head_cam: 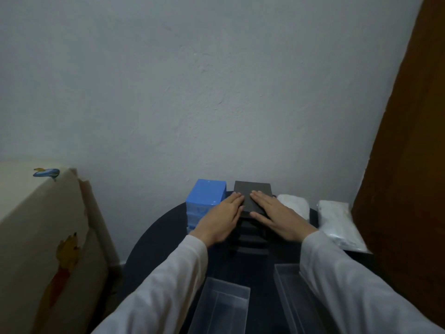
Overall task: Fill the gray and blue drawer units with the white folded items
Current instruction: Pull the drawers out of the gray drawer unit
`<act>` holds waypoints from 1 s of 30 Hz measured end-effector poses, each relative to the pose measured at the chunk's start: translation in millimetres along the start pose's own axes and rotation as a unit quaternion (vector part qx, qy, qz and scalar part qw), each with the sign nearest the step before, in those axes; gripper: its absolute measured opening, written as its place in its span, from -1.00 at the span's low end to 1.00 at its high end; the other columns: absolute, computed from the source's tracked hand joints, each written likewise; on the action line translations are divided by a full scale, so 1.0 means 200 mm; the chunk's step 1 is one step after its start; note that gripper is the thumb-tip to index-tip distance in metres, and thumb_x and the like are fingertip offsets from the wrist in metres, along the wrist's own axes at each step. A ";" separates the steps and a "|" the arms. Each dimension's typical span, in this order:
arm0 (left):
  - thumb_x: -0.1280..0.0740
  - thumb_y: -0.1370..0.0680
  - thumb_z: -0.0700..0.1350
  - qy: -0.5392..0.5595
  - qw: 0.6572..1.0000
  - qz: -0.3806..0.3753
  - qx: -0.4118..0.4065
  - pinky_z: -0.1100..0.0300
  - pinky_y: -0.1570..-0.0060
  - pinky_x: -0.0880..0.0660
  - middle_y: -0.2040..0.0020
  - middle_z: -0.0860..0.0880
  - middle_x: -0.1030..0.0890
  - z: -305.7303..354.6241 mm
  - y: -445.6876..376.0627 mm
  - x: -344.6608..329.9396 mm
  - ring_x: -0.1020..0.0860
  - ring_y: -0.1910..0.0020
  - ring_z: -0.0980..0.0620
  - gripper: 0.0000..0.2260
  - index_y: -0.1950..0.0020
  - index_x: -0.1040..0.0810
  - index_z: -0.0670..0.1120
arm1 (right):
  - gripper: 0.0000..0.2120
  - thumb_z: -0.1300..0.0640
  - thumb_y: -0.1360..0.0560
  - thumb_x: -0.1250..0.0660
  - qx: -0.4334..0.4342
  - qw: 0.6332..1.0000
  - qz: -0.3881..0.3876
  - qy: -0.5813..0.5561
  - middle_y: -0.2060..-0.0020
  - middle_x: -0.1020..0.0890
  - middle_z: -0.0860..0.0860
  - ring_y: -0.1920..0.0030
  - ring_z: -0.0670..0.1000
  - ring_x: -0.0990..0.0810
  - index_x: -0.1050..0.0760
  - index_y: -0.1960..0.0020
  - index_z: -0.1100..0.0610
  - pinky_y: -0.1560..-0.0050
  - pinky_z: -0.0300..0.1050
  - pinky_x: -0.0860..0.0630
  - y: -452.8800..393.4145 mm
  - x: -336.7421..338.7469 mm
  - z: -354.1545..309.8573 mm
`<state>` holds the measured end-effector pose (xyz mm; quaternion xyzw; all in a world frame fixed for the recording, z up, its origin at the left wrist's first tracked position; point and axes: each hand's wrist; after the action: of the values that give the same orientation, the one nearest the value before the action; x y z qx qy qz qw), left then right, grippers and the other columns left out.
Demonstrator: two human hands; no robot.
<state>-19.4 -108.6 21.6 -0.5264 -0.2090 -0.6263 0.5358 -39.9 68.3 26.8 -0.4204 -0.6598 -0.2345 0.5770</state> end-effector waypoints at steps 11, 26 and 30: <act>0.00 -0.66 -0.20 -0.014 1.000 0.005 0.014 0.26 -0.41 0.02 -0.52 -0.15 -0.15 -0.10 -0.20 -0.02 -0.11 -0.50 -0.04 -0.61 -0.49 -0.13 -0.24 | -0.40 -0.03 -0.60 -0.10 -0.009 0.999 -0.005 -0.034 -0.52 -0.02 0.03 -0.51 -0.07 0.03 0.03 -0.53 0.16 -0.46 -0.25 0.09 -0.22 -0.01 0.10; -0.16 -0.61 -0.22 0.128 0.987 0.096 -0.015 0.31 -0.30 -0.20 -0.38 -0.08 -0.38 0.07 0.18 0.06 -0.34 -0.36 0.02 -0.67 -0.38 -0.34 -0.15 | -0.47 0.17 -0.55 -0.26 -0.018 0.998 0.049 -0.045 -0.48 -0.19 0.06 -0.47 0.02 -0.18 -0.17 -0.47 0.16 -0.38 -0.31 -0.04 0.16 0.06 -0.02; -0.19 -0.60 -0.17 0.130 0.989 0.065 0.004 0.35 -0.20 -0.25 -0.33 0.01 -0.41 0.09 0.40 0.02 -0.38 -0.30 0.09 -0.68 -0.36 -0.37 -0.07 | -0.47 0.12 -0.54 -0.26 -0.062 0.997 0.042 -0.017 -0.48 -0.21 0.06 -0.45 0.05 -0.23 -0.20 -0.46 0.10 -0.44 -0.08 -0.15 0.37 0.02 -0.04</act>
<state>60.1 -121.6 7.6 -0.4508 -0.1055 -0.6525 0.5999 25.4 102.9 18.8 -0.4865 -0.6353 -0.2438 0.5479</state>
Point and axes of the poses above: each hand's wrist, its own y-axis away from the middle knuckle, its own x-axis out of the back of the hand, z = x × y
